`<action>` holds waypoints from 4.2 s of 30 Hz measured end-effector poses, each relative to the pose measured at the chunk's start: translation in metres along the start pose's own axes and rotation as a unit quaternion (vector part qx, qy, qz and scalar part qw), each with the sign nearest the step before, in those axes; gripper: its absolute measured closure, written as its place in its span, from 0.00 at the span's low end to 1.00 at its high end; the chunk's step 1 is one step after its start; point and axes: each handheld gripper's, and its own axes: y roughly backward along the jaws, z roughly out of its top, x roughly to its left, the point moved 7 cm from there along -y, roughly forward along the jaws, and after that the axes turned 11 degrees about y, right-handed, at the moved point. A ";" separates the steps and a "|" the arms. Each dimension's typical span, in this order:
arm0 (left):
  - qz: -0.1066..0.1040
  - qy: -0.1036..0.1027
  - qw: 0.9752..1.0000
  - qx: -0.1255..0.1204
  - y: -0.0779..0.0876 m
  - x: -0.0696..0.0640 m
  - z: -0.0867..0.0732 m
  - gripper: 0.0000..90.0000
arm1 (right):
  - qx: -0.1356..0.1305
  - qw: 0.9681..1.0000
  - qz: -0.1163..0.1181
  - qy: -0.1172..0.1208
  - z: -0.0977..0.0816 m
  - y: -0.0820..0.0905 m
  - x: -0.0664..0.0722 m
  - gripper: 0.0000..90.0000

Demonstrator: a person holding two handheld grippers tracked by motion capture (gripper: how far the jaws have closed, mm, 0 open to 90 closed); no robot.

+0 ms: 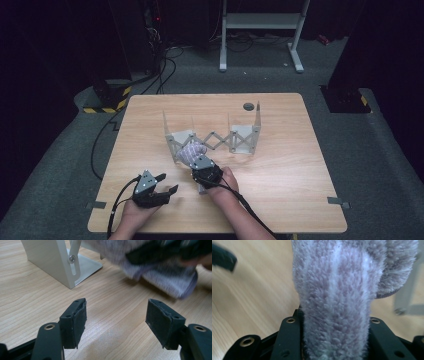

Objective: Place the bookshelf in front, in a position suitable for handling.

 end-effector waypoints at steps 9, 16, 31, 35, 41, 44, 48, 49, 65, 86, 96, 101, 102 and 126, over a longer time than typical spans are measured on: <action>0.000 -0.001 1.000 0.000 0.000 0.000 0.000 0.37 | -0.058 0.998 -0.037 -0.003 0.038 0.032 -0.024 0.71; -0.001 0.001 1.000 0.000 0.001 0.001 0.001 0.37 | -0.046 0.998 -0.031 -0.013 0.035 0.027 -0.027 0.71; 0.003 0.005 1.000 -0.005 0.004 0.004 0.002 0.37 | 0.043 0.997 0.032 -0.055 -0.023 -0.017 -0.003 0.71; 0.003 0.007 1.000 -0.006 0.004 0.005 0.003 0.37 | 0.043 0.997 0.033 -0.052 -0.023 -0.017 -0.002 0.71; 0.003 0.009 1.000 -0.009 0.008 0.007 0.004 0.37 | 0.027 0.998 0.019 -0.045 -0.012 -0.008 -0.007 0.71; 0.004 0.014 1.000 -0.009 0.009 0.008 0.004 0.37 | 0.015 0.999 0.011 -0.042 -0.004 -0.003 -0.011 0.71; 0.010 0.012 1.000 -0.008 0.008 0.008 0.005 0.37 | -0.001 0.999 0.004 -0.040 0.007 0.004 -0.015 0.71; 0.012 0.011 1.000 -0.006 0.008 0.008 0.005 0.37 | -0.007 0.999 0.001 -0.038 0.011 0.007 -0.016 0.71; 0.034 0.005 0.999 0.011 0.023 0.015 0.000 0.36 | -0.052 0.998 -0.025 -0.025 0.040 0.024 -0.027 0.71; 0.038 0.006 0.999 -0.009 0.036 0.031 -0.006 0.36 | 0.049 0.997 0.039 -0.032 -0.010 -0.022 0.012 0.71; 0.035 0.017 0.999 -0.014 0.038 0.034 -0.006 0.36 | 0.032 0.998 0.056 -0.004 0.011 -0.026 0.036 0.71; 0.035 0.019 0.999 -0.012 0.038 0.034 -0.007 0.36 | -0.006 0.999 0.046 -0.003 0.036 -0.015 0.032 0.71; 0.035 0.019 0.999 -0.012 0.038 0.034 -0.007 0.36 | -0.013 0.999 0.042 -0.001 0.041 -0.013 0.030 0.71; 0.034 0.019 0.999 -0.012 0.039 0.034 -0.008 0.36 | 0.024 0.998 0.048 -0.031 0.028 -0.034 0.028 0.72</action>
